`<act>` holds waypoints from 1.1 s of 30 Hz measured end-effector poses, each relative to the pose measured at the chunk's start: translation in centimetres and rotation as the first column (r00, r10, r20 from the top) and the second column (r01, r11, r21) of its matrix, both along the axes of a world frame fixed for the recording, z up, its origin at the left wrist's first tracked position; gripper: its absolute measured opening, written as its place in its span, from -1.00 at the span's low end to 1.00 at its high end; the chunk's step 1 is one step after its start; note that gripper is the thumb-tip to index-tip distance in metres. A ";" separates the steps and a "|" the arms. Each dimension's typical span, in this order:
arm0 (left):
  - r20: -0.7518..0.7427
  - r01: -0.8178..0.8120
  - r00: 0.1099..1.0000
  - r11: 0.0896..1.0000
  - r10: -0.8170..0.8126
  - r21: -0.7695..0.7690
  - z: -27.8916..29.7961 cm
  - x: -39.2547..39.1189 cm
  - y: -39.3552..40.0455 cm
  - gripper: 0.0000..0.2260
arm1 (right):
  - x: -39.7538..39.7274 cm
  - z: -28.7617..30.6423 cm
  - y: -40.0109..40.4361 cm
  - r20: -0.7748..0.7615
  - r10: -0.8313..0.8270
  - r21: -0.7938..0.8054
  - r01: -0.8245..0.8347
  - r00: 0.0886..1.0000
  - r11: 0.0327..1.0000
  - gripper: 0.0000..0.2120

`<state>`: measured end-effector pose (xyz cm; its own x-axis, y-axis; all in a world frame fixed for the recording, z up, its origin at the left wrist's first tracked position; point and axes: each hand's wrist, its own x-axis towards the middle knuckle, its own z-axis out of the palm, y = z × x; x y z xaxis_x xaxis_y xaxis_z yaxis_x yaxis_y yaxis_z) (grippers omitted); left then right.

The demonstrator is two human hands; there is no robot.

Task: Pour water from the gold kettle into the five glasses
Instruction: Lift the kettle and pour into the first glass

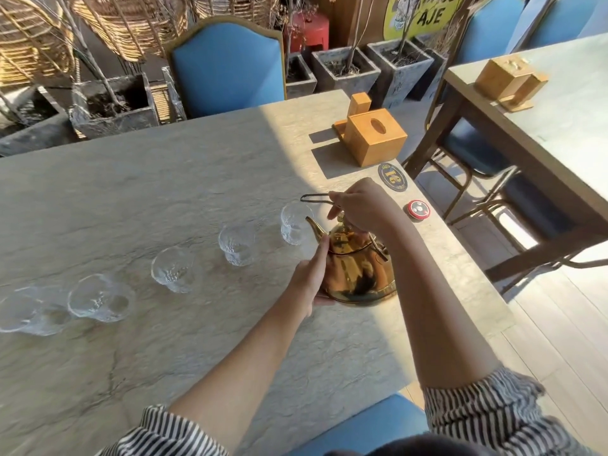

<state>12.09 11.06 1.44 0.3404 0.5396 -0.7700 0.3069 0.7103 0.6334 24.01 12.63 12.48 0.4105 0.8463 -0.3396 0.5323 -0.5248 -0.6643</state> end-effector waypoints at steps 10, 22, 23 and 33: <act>0.035 0.017 0.999 0.999 -0.015 -0.048 1.1 0.4 -0.5 -0.21 | 0.0 1.1 0.8 0.124 0.063 -0.068 -0.055 0.990 0.996 -0.67; 0.060 0.051 0.997 0.997 -0.048 -0.051 1.8 0.7 -0.3 -0.27 | -0.2 2.0 1.1 0.171 0.076 -0.086 -0.062 0.982 0.994 -0.65; 0.063 0.055 0.997 0.997 -0.051 -0.050 1.9 0.7 -0.4 -0.30 | -0.3 2.1 1.0 0.181 0.079 -0.086 -0.065 0.980 0.994 -0.65; 0.070 0.067 0.995 0.997 -0.064 -0.037 2.6 0.5 -0.6 -0.33 | -1.0 3.4 0.8 0.200 0.113 -0.103 -0.094 0.973 0.990 -0.57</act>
<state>12.56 10.46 4.09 0.4272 0.4838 -0.7638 0.3102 0.7151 0.6264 23.02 13.39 15.88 0.3914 0.8568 -0.3358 0.7068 -0.5135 -0.4865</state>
